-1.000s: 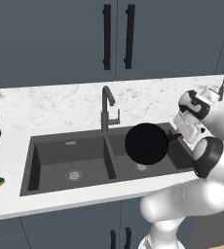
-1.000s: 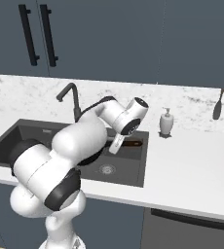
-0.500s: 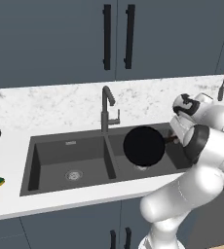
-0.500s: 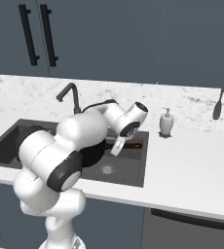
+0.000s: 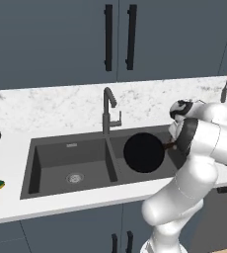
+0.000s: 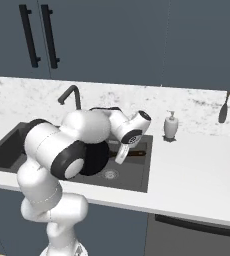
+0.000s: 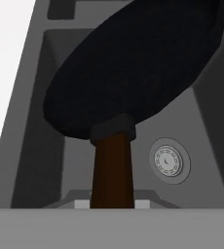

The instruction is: Pick the pan and sponge and place them into the sink. Then turn on the water.

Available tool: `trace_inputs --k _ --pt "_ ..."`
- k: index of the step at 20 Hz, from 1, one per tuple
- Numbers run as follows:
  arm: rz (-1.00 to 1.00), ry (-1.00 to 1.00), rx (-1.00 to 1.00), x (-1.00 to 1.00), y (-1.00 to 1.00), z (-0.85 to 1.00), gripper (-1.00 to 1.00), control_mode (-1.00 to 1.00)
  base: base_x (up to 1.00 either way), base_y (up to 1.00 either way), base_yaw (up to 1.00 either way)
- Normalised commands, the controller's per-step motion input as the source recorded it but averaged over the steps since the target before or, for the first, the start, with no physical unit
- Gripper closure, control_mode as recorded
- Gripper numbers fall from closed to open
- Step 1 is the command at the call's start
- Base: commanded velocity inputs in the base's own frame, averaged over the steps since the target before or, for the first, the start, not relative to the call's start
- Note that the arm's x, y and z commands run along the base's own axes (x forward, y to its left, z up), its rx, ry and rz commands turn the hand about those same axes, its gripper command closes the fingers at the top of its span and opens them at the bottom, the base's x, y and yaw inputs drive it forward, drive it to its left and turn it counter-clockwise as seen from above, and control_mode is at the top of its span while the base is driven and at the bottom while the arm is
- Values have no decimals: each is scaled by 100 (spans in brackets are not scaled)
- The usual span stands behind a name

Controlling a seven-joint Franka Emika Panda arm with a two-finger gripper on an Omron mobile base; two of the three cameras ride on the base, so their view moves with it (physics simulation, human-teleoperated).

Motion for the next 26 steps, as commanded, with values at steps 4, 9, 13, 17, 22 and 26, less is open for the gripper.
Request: trace_inputs --k 4,9,13,17,22,26 --pt "2 0 0 18 0 -28 100 -100 0 0 0" --pt "3 0 0 17 0 -25 100 -100 0 0 0" --pt "3 0 0 22 0 -24 100 -100 0 0 0" --pt "2 0 0 21 0 -24 100 -100 0 0 0" --pt "3 0 0 17 0 -32 100 -100 0 0 0" --pt "2 0 0 17 0 -33 100 -100 0 0 0"
